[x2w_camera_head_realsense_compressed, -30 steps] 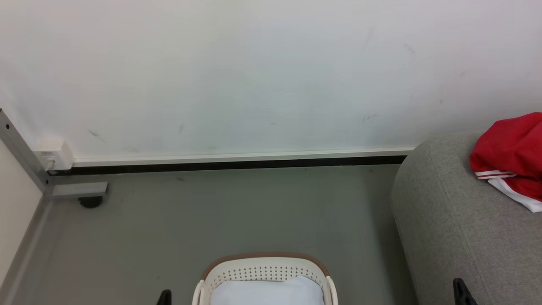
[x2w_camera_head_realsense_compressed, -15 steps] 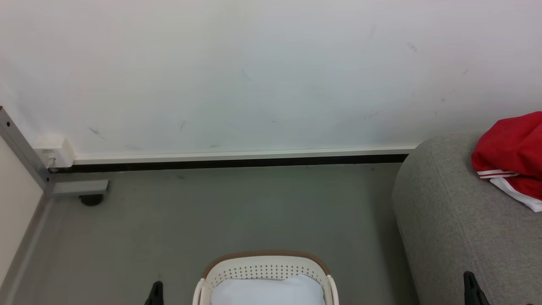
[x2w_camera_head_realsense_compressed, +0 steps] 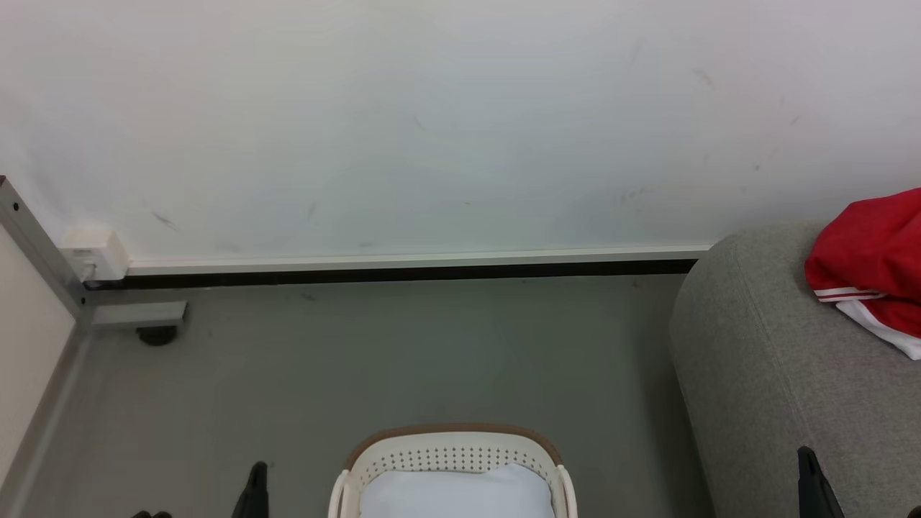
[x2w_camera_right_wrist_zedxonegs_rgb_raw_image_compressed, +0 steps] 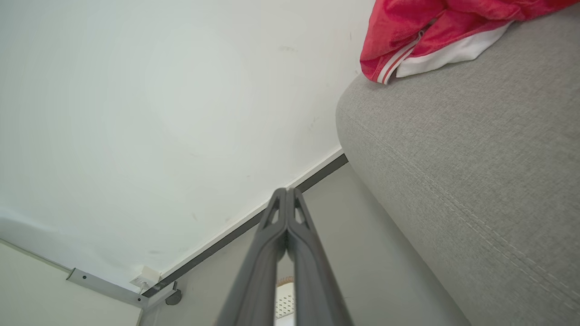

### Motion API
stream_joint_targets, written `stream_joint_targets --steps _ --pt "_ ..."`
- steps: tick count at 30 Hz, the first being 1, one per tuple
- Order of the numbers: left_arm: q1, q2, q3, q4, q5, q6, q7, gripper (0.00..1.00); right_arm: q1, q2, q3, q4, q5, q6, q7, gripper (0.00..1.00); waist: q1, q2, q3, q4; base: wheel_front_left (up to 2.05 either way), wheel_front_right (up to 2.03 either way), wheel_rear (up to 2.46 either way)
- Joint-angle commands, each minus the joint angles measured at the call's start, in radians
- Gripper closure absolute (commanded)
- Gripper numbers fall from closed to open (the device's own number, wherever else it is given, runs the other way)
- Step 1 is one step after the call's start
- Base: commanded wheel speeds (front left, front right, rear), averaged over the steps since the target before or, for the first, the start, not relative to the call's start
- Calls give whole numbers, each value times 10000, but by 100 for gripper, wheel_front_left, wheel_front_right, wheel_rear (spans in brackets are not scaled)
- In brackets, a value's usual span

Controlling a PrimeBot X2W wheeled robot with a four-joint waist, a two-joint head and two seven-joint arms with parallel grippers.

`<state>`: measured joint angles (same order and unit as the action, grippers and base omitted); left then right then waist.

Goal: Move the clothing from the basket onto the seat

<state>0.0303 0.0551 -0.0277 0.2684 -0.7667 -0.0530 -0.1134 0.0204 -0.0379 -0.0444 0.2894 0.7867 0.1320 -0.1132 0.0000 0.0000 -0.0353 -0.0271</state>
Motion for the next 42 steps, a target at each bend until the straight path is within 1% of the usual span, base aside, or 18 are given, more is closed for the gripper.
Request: stream_joint_targets --steps 1,2,23,42 --pt "-273 31 119 -147 -475 -84 114 100 -300 -93 -83 -176 469 -7 108 100 0 0 9 7 0 0 0" --pt "-273 31 119 -147 -475 -84 114 100 -300 -93 -83 -176 469 -7 108 100 0 0 9 7 0 0 0" --pt "-647 12 539 -184 -2995 -309 796 100 -637 -118 -281 -275 2917 -10 801 100 0 0 98 69 0 0 0" --pt "-929 -3 852 -209 -4882 -489 1321 100 -878 -137 -433 -344 4746 -14 1314 100 0 0 178 126 0 0 0"
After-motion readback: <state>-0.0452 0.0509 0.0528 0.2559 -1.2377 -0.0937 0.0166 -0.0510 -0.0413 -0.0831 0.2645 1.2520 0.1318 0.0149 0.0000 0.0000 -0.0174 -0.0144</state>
